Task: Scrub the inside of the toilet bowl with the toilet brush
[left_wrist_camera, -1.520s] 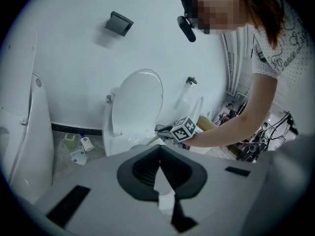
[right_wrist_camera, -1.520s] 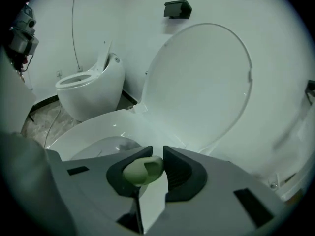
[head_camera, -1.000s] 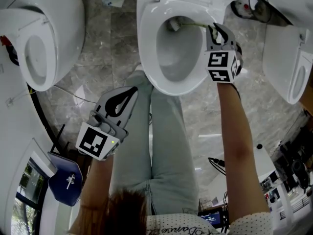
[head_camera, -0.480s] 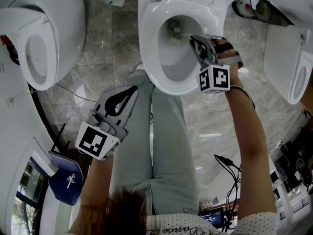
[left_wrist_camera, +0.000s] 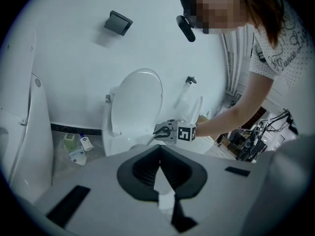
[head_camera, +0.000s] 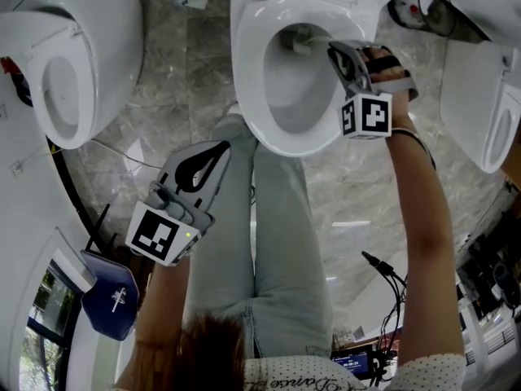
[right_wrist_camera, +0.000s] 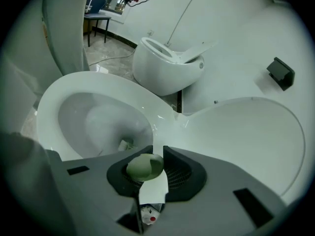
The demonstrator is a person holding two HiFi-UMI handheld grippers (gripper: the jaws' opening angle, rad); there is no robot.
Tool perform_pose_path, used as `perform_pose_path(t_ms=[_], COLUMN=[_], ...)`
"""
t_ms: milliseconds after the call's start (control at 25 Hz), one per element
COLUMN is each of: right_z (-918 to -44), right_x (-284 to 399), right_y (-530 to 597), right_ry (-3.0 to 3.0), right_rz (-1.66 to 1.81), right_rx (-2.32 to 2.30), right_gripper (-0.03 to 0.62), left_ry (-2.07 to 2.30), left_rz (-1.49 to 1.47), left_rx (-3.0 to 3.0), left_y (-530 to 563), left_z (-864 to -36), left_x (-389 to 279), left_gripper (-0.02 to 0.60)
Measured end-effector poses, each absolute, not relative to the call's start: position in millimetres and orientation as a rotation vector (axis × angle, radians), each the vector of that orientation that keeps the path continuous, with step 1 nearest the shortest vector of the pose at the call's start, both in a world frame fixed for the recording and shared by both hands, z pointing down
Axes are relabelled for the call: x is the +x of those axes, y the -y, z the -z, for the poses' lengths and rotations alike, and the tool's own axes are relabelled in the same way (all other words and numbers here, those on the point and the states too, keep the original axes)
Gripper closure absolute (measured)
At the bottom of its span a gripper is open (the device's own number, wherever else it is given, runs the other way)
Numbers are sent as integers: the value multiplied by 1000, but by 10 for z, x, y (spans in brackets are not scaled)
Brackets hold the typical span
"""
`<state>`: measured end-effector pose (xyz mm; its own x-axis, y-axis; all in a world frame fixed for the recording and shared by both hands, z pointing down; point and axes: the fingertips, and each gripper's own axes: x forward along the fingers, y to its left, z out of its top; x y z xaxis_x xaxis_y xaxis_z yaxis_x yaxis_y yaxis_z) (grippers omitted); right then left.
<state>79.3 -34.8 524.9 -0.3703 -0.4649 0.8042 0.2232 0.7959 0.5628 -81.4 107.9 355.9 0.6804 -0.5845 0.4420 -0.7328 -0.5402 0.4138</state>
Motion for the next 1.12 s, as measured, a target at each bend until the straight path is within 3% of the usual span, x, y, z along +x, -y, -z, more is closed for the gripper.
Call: perform_pose_path(t_ms=[400, 1120], right_z=[-5322, -4764], right_x=[939, 617], right_y=[-124, -1013], right_ry=[1870, 2084], right_rz=[566, 383], right_rx=[187, 182], right_gripper=[516, 511], left_ry=[1016, 981], left_rz=[-360, -387], left_rx=[2294, 2321], left_y=[-1091, -1048], left_z=[-3589, -3545], left_x=[-857, -843], left_gripper=[578, 578])
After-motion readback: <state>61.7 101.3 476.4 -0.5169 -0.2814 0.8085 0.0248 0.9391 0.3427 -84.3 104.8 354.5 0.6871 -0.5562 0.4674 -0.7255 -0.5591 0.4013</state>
